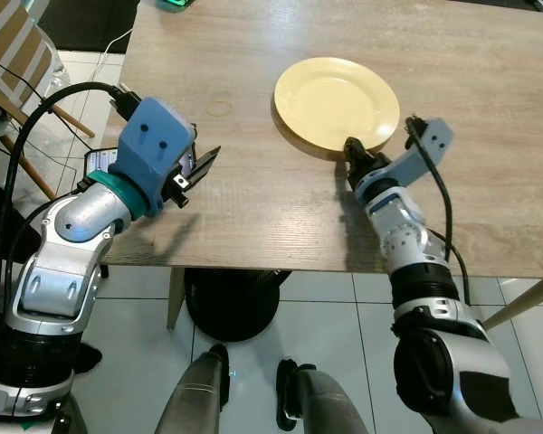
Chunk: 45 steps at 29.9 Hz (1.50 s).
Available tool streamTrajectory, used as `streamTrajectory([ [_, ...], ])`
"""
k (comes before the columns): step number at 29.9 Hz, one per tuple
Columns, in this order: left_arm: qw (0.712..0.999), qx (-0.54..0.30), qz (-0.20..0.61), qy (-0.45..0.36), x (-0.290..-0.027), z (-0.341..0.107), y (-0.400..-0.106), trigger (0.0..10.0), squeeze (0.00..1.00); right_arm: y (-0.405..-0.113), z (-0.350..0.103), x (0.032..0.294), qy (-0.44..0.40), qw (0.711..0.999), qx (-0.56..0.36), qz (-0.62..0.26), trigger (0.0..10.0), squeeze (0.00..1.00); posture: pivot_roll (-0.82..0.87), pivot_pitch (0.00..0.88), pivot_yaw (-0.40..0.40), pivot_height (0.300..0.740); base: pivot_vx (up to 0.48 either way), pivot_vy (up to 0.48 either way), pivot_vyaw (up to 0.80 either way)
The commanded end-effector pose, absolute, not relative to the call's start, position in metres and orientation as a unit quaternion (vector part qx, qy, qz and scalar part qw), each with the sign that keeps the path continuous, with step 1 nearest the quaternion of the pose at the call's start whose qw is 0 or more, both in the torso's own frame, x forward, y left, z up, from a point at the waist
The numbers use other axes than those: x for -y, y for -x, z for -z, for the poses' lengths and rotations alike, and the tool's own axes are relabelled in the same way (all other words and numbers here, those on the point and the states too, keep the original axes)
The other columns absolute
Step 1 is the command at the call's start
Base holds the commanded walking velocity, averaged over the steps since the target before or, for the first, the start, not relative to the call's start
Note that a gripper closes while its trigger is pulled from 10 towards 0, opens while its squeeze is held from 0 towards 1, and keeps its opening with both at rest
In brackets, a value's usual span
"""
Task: Setting the table
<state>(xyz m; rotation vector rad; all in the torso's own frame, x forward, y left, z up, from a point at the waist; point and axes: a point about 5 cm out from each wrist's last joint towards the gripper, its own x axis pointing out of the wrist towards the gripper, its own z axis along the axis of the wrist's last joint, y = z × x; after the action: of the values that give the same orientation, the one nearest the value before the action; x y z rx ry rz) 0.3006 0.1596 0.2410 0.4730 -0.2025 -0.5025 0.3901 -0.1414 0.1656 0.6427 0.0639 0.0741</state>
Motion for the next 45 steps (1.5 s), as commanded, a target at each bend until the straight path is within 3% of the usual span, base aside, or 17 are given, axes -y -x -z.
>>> streamTrajectory([
  [1,0.937,0.093,0.245,-0.231,-0.16,-0.238,-0.297,10.0,0.0,-0.381,-0.131,0.136,-0.326,0.94,-0.1,-0.027,0.0,0.0,0.24,0.243,-0.02,0.74,0.0,0.0,0.0],
  [18,0.939,0.088,0.24,-0.229,-0.158,-0.237,-0.3,10.0,0.0,-0.382,-0.14,0.145,-0.382,0.921,-0.058,-0.055,0.0,0.0,0.23,0.226,-0.016,0.74,0.0,0.0,0.0],
  [34,0.934,0.097,0.252,-0.232,-0.167,-0.253,-0.309,10.0,0.0,-0.345,-0.149,0.233,-0.335,0.939,-0.031,-0.074,0.0,0.0,0.17,0.226,-0.004,0.74,0.0,0.0,0.0],
  [45,0.926,0.11,0.266,-0.243,-0.164,-0.26,-0.314,10.0,0.0,-0.319,-0.142,0.248,-0.313,0.935,-0.057,-0.155,0.0,0.0,0.16,0.214,0.002,0.74,0.0,0.0,0.0],
])
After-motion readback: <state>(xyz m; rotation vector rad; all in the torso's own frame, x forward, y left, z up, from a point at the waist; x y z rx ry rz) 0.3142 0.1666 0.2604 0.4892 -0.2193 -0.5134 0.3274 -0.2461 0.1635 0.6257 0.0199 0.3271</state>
